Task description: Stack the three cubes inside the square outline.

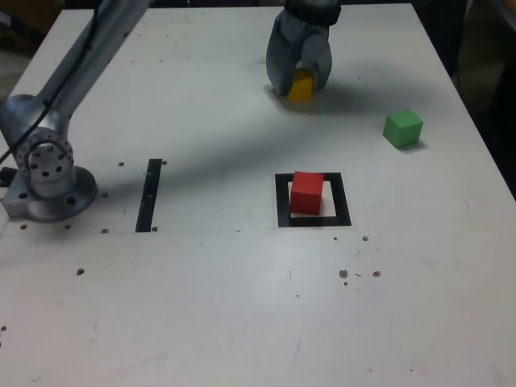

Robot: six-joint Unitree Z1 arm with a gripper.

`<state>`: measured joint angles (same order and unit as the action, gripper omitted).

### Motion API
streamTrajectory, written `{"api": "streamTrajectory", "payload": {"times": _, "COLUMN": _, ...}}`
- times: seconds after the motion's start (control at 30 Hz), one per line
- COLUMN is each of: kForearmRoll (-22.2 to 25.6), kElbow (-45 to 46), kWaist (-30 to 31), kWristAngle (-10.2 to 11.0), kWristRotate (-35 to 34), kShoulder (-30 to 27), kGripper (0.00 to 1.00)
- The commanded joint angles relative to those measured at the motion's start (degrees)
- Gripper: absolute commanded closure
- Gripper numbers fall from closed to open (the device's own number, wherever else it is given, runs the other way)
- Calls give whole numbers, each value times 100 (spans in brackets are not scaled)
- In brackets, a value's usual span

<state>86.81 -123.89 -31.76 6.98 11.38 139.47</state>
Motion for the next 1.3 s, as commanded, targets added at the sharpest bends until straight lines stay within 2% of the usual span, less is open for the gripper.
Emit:
{"api": "streamTrajectory", "payload": {"times": 0.0, "kForearmRoll": 33, "kElbow": -27, "kWaist": 32, "kWristAngle": -11, "kWristRotate": 35, "kShoulder": 58, "kGripper": 72}}
{"api": "streamTrajectory", "payload": {"times": 0.2, "kForearmRoll": 94, "kElbow": -55, "kWaist": 99, "kWristAngle": 171, "kWristRotate": 138, "kShoulder": -72, "kGripper": 82}}
{"api": "streamTrajectory", "payload": {"times": 0.37, "kForearmRoll": 234, "kElbow": 22, "kWaist": 241, "kWristAngle": 376, "kWristRotate": 292, "kShoulder": -366, "kGripper": 84}}
{"api": "streamTrajectory", "payload": {"times": 0.57, "kForearmRoll": 368, "kElbow": 314, "kWaist": 750, "kWristAngle": 491, "kWristRotate": 332, "kShoulder": -1237, "kGripper": 85}}
{"api": "streamTrajectory", "payload": {"times": 0.73, "kForearmRoll": 404, "kElbow": 876, "kWaist": 1367, "kWristAngle": 532, "kWristRotate": 39, "kShoulder": -1886, "kGripper": 85}}
{"api": "streamTrajectory", "payload": {"times": 0.87, "kForearmRoll": 403, "kElbow": 1332, "kWaist": 2041, "kWristAngle": 506, "kWristRotate": -385, "kShoulder": -2166, "kGripper": 84}}
{"api": "streamTrajectory", "payload": {"times": 1.13, "kForearmRoll": 409, "kElbow": 1760, "kWaist": 3631, "kWristAngle": 315, "kWristRotate": -1449, "kShoulder": -2550, "kGripper": 84}}
{"api": "streamTrajectory", "payload": {"times": 1.27, "kForearmRoll": 367, "kElbow": 1756, "kWaist": 4191, "kWristAngle": 113, "kWristRotate": -1818, "kShoulder": -2537, "kGripper": 84}}
